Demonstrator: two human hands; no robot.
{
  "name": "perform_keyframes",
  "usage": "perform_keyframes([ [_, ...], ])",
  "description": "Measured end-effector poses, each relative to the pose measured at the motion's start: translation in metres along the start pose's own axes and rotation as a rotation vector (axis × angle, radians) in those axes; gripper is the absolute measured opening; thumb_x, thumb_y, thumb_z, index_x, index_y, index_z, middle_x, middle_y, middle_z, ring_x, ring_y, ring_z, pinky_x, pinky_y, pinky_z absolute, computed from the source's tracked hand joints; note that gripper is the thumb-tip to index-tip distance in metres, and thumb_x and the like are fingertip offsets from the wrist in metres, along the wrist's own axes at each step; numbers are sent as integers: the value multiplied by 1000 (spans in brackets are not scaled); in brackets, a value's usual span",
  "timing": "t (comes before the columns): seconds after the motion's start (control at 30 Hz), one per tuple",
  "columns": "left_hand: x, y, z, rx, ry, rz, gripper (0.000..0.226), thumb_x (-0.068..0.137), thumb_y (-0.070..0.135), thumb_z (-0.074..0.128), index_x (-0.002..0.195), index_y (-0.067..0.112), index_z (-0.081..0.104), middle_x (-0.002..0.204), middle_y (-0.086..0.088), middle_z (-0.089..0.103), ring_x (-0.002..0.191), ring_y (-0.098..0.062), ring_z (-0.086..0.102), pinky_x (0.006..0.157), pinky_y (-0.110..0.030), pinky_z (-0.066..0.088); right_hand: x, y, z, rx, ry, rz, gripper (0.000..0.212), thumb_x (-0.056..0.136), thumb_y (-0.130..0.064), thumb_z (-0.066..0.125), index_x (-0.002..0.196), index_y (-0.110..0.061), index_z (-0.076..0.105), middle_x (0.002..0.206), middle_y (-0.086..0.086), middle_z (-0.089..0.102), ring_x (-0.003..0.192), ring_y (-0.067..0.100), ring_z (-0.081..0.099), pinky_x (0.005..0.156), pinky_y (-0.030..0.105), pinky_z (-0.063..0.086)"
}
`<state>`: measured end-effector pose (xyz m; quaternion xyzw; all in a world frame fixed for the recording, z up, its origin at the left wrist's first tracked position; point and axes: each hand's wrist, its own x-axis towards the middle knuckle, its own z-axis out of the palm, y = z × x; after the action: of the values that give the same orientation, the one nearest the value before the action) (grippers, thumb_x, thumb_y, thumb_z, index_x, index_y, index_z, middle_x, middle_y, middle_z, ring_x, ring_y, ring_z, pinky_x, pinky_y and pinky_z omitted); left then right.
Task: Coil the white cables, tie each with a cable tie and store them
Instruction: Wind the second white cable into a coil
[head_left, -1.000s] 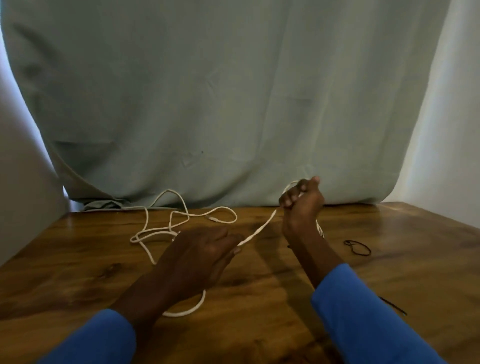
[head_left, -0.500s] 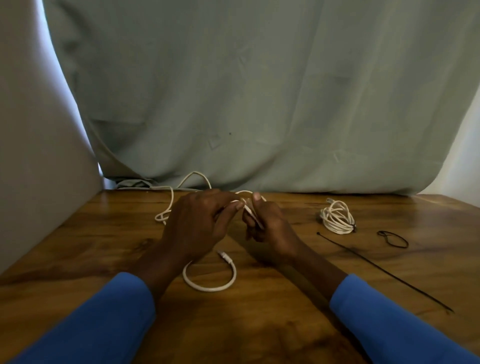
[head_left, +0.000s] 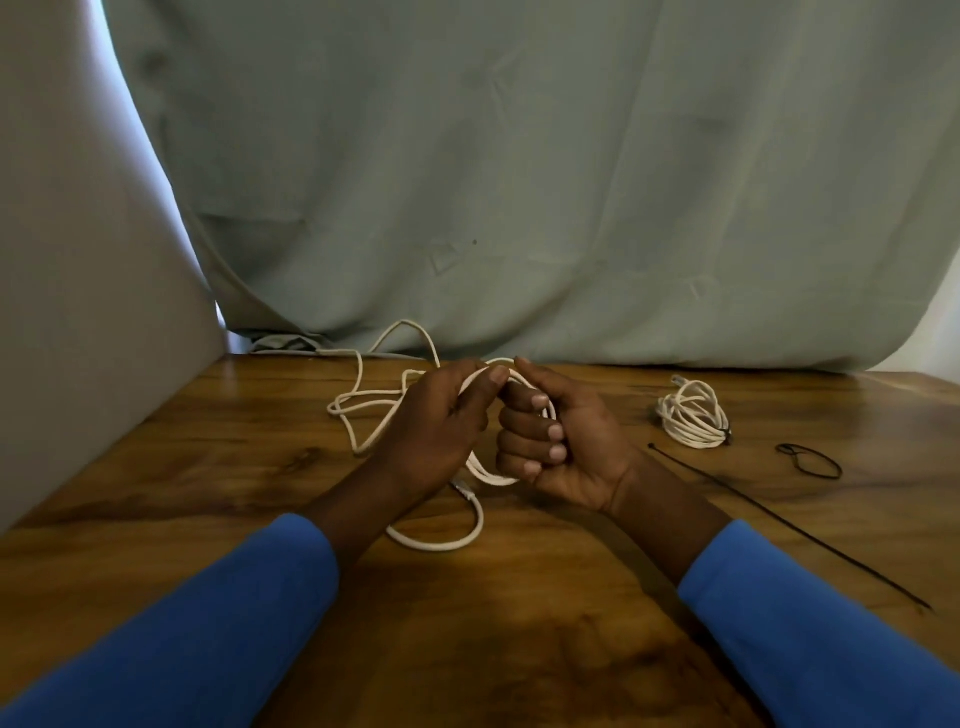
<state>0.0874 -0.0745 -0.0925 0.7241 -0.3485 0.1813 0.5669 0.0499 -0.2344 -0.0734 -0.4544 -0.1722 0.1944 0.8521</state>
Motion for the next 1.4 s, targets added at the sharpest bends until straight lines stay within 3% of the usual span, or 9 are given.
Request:
perform_keyframes([
  [0.2,-4,-6,4,92,-61,-30,31,107,43,50,103,21,71,82,6,73,78,-6,69,74,-34,53,2,-4,0,104,79,-73,58,104,-43,37,51,-21,46,35,-8,31,33,8,11,38,17,15],
  [0.33,-11,1,14,-3,-131,-157,40,108,42,45,83,17,62,52,-1,61,46,-14,58,53,-32,47,-2,-13,-7,182,49,-107,60,103,-49,41,51,-20,43,34,-7,30,34,9,10,39,17,13],
  [0.53,-11,8,8,-176,-99,-169,43,107,41,45,82,10,63,53,-4,58,45,-16,54,48,-28,44,1,-5,-6,67,146,-130,57,103,-40,47,50,-20,40,36,-6,28,27,7,23,38,20,28],
  [0.73,-11,21,10,-414,-44,-321,70,105,56,34,49,21,56,40,-2,44,38,-15,44,47,-26,40,4,-5,3,182,63,-70,61,104,-39,39,47,-20,41,39,-7,17,34,9,8,35,16,15],
  [0.87,-11,19,10,-441,-8,-370,71,106,58,32,55,14,53,41,-4,41,36,-13,40,44,-22,35,4,-1,7,222,-10,-70,61,104,-39,35,46,-20,43,44,-8,13,34,9,9,37,16,11],
  [1.0,-8,16,16,-652,93,-420,50,108,45,44,91,3,66,65,-11,59,56,-21,55,54,-23,43,3,2,9,287,-91,-71,59,105,-38,36,50,-19,43,43,-8,16,33,9,12,36,17,14],
  [1.07,-7,13,17,-547,169,-352,25,110,29,47,92,14,58,63,-1,58,54,-13,53,48,-21,44,3,2,13,298,-56,-95,59,105,-38,37,49,-19,42,42,-8,15,33,9,10,36,17,13],
  [1.17,-12,8,16,-216,160,-162,9,105,10,56,100,16,61,85,-2,72,76,-13,66,67,-27,55,1,-4,16,333,35,-196,60,104,-36,37,46,-20,42,35,-7,23,33,8,8,34,17,13],
  [1.4,-16,8,20,262,-149,38,24,107,17,48,104,31,67,78,11,70,69,-3,65,68,-21,46,-8,-28,3,483,226,-404,65,107,-34,33,45,-19,40,34,-7,27,23,7,25,30,18,18],
])
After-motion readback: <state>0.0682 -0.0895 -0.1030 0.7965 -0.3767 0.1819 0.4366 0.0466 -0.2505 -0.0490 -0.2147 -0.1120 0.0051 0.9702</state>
